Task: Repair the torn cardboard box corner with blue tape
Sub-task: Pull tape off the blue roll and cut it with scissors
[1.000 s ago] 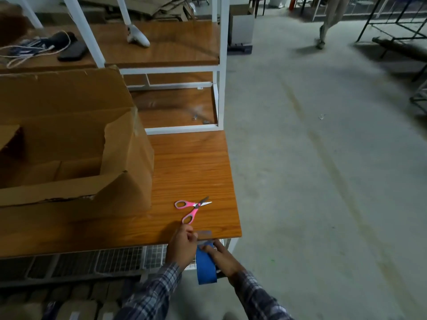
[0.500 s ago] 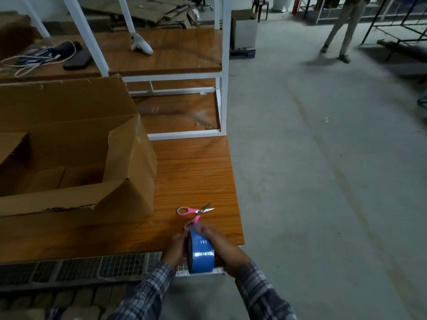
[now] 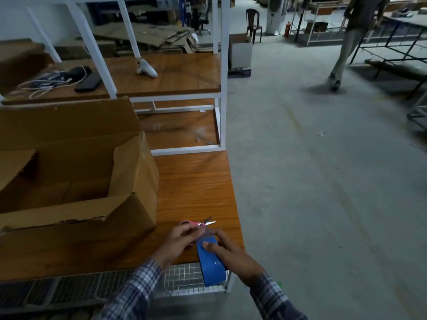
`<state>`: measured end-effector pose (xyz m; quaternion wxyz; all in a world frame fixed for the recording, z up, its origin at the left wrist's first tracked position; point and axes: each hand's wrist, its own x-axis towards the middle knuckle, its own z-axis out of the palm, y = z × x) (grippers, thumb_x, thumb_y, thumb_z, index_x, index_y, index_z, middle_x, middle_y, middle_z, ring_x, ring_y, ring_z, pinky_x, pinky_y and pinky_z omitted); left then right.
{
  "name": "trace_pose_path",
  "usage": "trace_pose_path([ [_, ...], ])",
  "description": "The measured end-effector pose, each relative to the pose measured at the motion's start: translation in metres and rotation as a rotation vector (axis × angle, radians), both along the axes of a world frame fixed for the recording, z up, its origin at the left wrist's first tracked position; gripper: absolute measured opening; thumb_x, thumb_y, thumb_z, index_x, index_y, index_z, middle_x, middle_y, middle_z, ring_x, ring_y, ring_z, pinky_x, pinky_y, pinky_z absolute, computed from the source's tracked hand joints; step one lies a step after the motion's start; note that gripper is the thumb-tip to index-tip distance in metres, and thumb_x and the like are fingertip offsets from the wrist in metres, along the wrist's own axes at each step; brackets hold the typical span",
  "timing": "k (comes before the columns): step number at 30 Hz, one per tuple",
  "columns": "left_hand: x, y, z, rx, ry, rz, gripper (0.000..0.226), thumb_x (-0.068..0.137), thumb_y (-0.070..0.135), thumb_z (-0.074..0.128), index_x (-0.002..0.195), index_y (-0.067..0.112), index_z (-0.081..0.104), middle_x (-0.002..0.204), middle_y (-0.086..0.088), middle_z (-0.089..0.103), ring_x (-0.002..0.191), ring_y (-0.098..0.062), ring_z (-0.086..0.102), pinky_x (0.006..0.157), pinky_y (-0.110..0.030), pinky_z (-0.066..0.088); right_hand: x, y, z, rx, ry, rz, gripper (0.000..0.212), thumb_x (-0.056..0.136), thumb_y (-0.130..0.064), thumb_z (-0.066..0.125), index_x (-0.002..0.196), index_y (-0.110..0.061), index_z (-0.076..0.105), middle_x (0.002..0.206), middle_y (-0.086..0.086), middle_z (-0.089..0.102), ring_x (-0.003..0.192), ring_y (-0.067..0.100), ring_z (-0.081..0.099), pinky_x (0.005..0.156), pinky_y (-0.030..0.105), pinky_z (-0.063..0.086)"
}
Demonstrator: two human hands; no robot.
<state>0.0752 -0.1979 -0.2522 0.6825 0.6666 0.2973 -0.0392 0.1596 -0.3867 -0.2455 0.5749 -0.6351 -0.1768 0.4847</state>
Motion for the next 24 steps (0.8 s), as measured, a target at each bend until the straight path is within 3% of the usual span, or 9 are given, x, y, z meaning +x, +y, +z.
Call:
trace_pose_path([
  [3, 0.001, 0.005, -0.004, 0.098, -0.057, -0.025, 0.057, 0.071, 0.068, 0.086, 0.105, 0.021, 0.084, 0.122, -0.003, 0.077, 0.116, -0.026, 0.072, 0.1, -0.039, 0.058, -0.002, 0.0, 0.004, -0.004, -0.031, 0.005, 0.026, 0.105, -0.036, 0.065, 0.131, -0.034, 0.062, 0.125, 0.003, 0.07, 0.105, 0.014, 0.071, 0.074, 0.019, 0.057],
  [6, 0.003, 0.011, -0.005, 0.205, -0.067, -0.032, 0.012, 0.094, 0.032, 0.08, 0.094, 0.02, 0.083, 0.11, -0.008, 0.081, 0.105, -0.034, 0.074, 0.094, -0.05, 0.06, -0.005, 0.0, 0.008, -0.004, -0.037, 0.02, 0.03, 0.106, -0.033, 0.065, 0.134, -0.027, 0.056, 0.119, -0.001, 0.069, 0.101, 0.01, 0.071, 0.073, 0.017, 0.057],
  [10, 0.004, 0.015, 0.002, 0.364, -0.047, -0.091, 0.012, 0.098, 0.016, 0.076, 0.094, 0.004, 0.079, 0.098, -0.016, 0.08, 0.095, -0.037, 0.076, 0.087, -0.056, 0.061, -0.011, -0.002, 0.002, -0.019, -0.102, -0.004, 0.045, 0.101, -0.035, 0.073, 0.132, -0.02, 0.044, 0.124, 0.004, 0.069, 0.104, 0.012, 0.073, 0.078, 0.023, 0.062],
  [13, 0.004, 0.01, 0.008, 0.482, -0.052, -0.14, 0.013, 0.1, 0.02, 0.074, 0.091, 0.011, 0.076, 0.09, -0.009, 0.08, 0.085, -0.021, 0.078, 0.081, -0.049, 0.064, -0.017, -0.007, -0.01, -0.015, -0.151, -0.013, 0.058, 0.093, -0.042, 0.082, 0.125, -0.02, 0.038, 0.13, 0.007, 0.066, 0.113, 0.022, 0.072, 0.09, 0.038, 0.064],
  [16, 0.003, 0.006, 0.014, 0.599, -0.045, -0.176, 0.012, 0.101, 0.029, 0.072, 0.089, 0.026, 0.073, 0.089, 0.004, 0.08, 0.084, -0.008, 0.076, 0.077, -0.037, 0.065, -0.024, -0.012, -0.02, 0.013, -0.19, -0.017, 0.066, 0.083, -0.043, 0.09, 0.123, -0.019, 0.043, 0.129, 0.001, 0.065, 0.111, 0.017, 0.072, 0.088, 0.033, 0.063],
  [19, 0.005, 0.005, 0.018, 0.673, -0.038, -0.199, 0.013, 0.101, 0.035, 0.072, 0.088, 0.031, 0.07, 0.087, 0.008, 0.078, 0.082, -0.006, 0.074, 0.074, -0.032, 0.063, -0.032, -0.012, -0.03, 0.037, -0.239, -0.074, 0.05, 0.084, -0.048, 0.087, 0.116, -0.021, 0.06, 0.127, 0.0, 0.068, 0.112, 0.018, 0.072, 0.091, 0.04, 0.064],
  [22, 0.011, 0.002, 0.026, 0.784, -0.042, -0.199, 0.015, 0.101, 0.034, 0.07, 0.087, 0.032, 0.067, 0.083, 0.011, 0.074, 0.079, -0.001, 0.069, 0.068, -0.022, 0.054, -0.043, -0.006, -0.032, 0.095, -0.196, -0.116, 0.05, 0.089, -0.059, 0.078, 0.128, -0.028, 0.067, 0.141, -0.002, 0.063, 0.121, 0.014, 0.07, 0.097, 0.036, 0.062],
  [24, 0.016, 0.001, 0.033, 0.848, -0.063, -0.206, 0.017, 0.103, 0.032, 0.068, 0.086, 0.031, 0.066, 0.08, 0.011, 0.071, 0.077, 0.0, 0.067, 0.064, -0.017, 0.048, -0.05, 0.0, -0.035, 0.107, -0.147, -0.158, 0.061, 0.093, -0.057, 0.075, 0.141, -0.025, 0.055, 0.129, 0.001, 0.073, 0.115, 0.016, 0.075, 0.092, 0.031, 0.062],
])
